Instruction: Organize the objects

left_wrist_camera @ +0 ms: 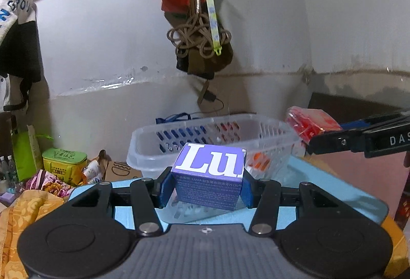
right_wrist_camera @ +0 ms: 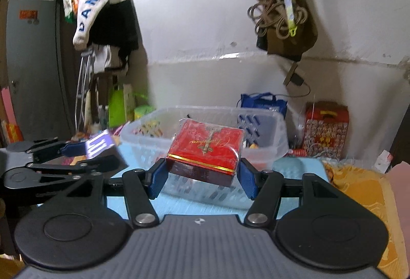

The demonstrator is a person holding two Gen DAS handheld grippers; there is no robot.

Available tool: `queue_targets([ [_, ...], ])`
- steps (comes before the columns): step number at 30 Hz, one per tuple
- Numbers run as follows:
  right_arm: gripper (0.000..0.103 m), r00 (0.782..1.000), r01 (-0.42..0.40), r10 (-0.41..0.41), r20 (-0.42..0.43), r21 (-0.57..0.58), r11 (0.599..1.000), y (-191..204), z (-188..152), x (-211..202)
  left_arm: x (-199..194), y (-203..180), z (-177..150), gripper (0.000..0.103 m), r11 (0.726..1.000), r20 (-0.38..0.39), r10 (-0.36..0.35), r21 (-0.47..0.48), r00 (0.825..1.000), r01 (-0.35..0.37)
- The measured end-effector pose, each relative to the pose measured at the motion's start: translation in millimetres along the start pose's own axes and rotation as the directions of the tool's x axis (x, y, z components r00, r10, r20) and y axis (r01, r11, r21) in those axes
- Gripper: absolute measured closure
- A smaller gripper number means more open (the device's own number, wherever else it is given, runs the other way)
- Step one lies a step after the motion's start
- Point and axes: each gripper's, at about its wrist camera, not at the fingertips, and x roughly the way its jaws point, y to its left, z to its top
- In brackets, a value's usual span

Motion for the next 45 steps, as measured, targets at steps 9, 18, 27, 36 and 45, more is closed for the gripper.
queue_targets([
  [9,0.041,0.996,0.018,-0.019,0.086,0.002,1.000,-8,14,-7,-11,18,12,0.048,0.998,0.034,0.012,-0.055,0.999,-0.010],
  [18,0.041,0.995,0.038,-0.036,0.089,-0.016,0.999,-12,53,29,-2,22,60,0.048,0.992,0.105,-0.006,-0.124,0.994,0.020],
  [27,0.041,0.998,0.063,-0.063,0.000,0.037,0.997,-39,72,96,68,31,110,0.048,0.979,0.033,0.082,-0.191,0.996,-0.075],
  [36,0.000,0.996,0.062,-0.062,0.060,0.008,0.998,-45,48,108,135,60,76,0.013,0.949,-0.107,0.059,-0.302,0.993,-0.089],
  [45,0.000,0.998,0.014,-0.019,0.060,0.079,0.997,-59,49,96,111,50,76,0.008,0.956,-0.028,0.052,-0.286,0.998,-0.058],
])
